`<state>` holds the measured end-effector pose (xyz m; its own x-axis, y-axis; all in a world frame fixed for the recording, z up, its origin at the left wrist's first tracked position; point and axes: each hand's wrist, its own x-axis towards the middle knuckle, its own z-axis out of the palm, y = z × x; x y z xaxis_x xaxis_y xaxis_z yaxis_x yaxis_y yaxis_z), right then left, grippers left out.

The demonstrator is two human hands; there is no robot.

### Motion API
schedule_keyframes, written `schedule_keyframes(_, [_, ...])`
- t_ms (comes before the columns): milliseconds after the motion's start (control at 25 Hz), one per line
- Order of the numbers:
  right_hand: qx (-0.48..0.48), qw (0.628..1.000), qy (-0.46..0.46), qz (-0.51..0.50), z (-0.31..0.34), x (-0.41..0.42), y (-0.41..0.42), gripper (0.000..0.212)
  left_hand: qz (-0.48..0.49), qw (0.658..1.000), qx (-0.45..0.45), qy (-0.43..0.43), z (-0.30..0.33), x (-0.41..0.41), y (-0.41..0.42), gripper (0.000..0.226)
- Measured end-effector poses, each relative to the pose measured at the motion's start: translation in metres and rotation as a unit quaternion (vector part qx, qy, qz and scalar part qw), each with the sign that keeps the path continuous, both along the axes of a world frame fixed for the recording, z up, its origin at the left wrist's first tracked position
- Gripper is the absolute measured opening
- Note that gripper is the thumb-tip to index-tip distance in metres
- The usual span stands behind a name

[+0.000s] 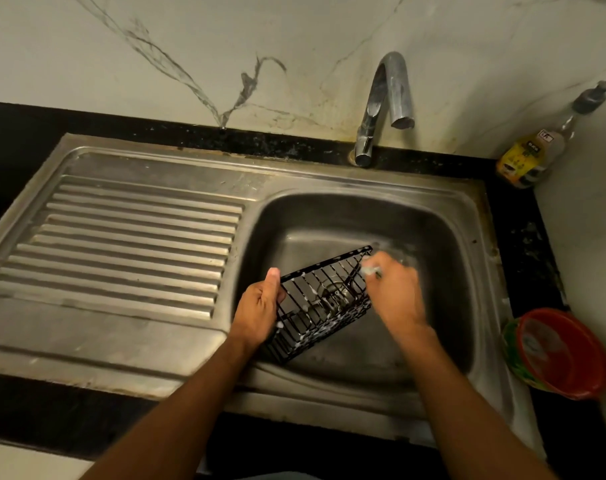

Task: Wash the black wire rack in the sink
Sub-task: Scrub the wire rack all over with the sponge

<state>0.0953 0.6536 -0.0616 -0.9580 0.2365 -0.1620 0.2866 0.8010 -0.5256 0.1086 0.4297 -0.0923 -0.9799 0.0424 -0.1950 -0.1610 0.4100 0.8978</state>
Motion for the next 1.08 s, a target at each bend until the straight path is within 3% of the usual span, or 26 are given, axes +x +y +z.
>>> schedule_keyframes(160, [0.062,0.995,-0.072,0.024,-0.001,-0.004,0.003,0.022,0.018,1.000,-0.006,-0.008,-0.002,-0.002,0.000,0.071])
schedule_keyframes(360, [-0.031,0.992,-0.041,0.116,0.021,0.034,-0.037,0.031,0.012,1.000,-0.014,-0.001,-0.011,-0.003,-0.004,0.069])
schedule_keyframes(600, [-0.029,0.962,0.121,0.242,0.006,0.048,-0.062,0.041,-0.008,1.000,0.009,0.005,-0.016,-0.004,-0.005,0.082])
schedule_keyframes(760, [0.045,0.988,0.046,0.143,0.000,0.019,-0.014,0.034,-0.010,1.000,-0.011,0.007,-0.016,-0.004,-0.005,0.074])
schedule_keyframes(840, [0.033,0.996,0.004,0.086,-0.001,0.010,-0.005,0.035,-0.007,1.000,-0.010,0.007,-0.015,-0.004,-0.005,0.074])
schedule_keyframes(1000, [-0.052,0.993,-0.003,0.108,0.011,0.032,-0.043,0.034,-0.011,1.000,0.000,0.012,-0.018,-0.004,-0.005,0.077])
schedule_keyframes(1080, [-0.086,0.986,0.037,0.136,0.010,0.032,-0.066,0.032,-0.017,0.999,0.027,0.002,-0.021,-0.004,-0.005,0.073])
